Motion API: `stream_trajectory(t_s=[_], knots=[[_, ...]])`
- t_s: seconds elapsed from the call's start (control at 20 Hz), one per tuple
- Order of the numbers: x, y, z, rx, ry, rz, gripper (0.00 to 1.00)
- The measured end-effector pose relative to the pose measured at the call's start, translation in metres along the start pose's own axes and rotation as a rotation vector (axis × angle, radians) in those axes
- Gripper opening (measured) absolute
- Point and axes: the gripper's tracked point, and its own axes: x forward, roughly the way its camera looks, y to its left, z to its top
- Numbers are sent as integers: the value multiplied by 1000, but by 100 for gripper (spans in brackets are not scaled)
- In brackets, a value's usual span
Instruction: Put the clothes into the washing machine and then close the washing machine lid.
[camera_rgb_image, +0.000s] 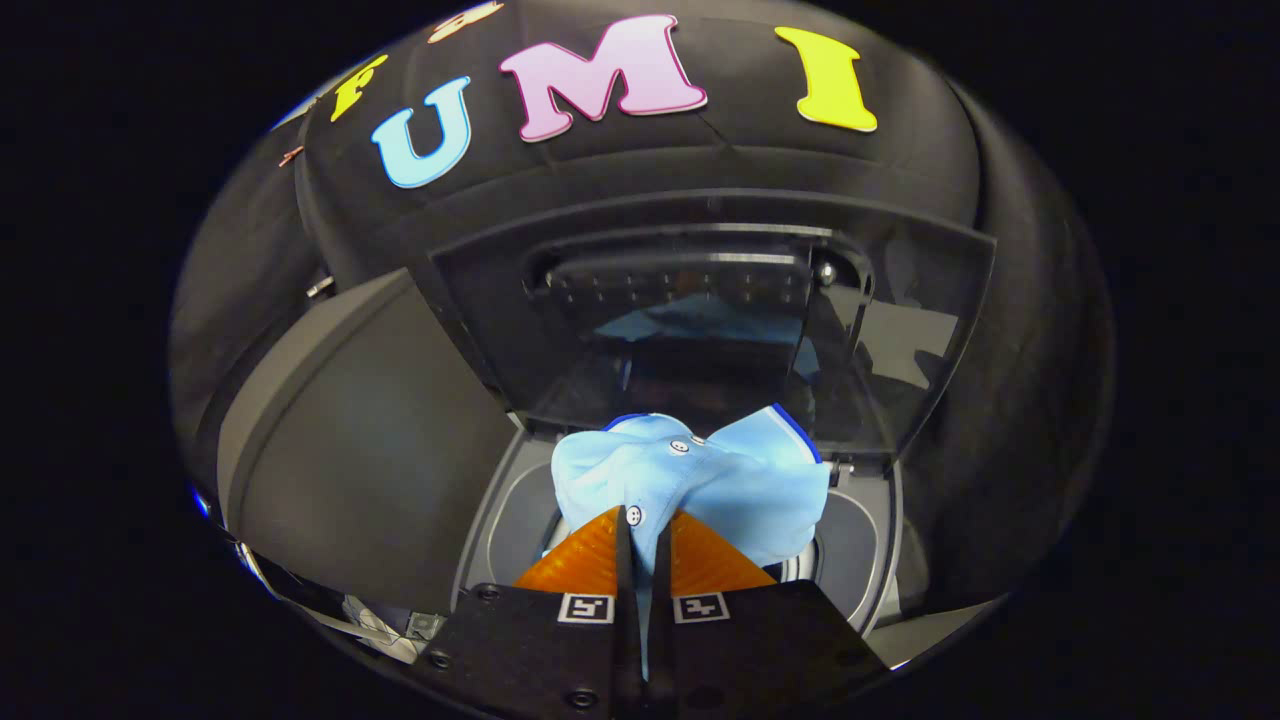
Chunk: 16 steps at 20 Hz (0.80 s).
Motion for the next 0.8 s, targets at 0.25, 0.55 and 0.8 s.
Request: stream_trajectory(t_s=[0.25,0.55,0.8], knots=[[32,-4,-43,4,73,-46,7],[65,-17,-86,0,158,-124,7],[76,-16,-111,-5,209,-149,7]])
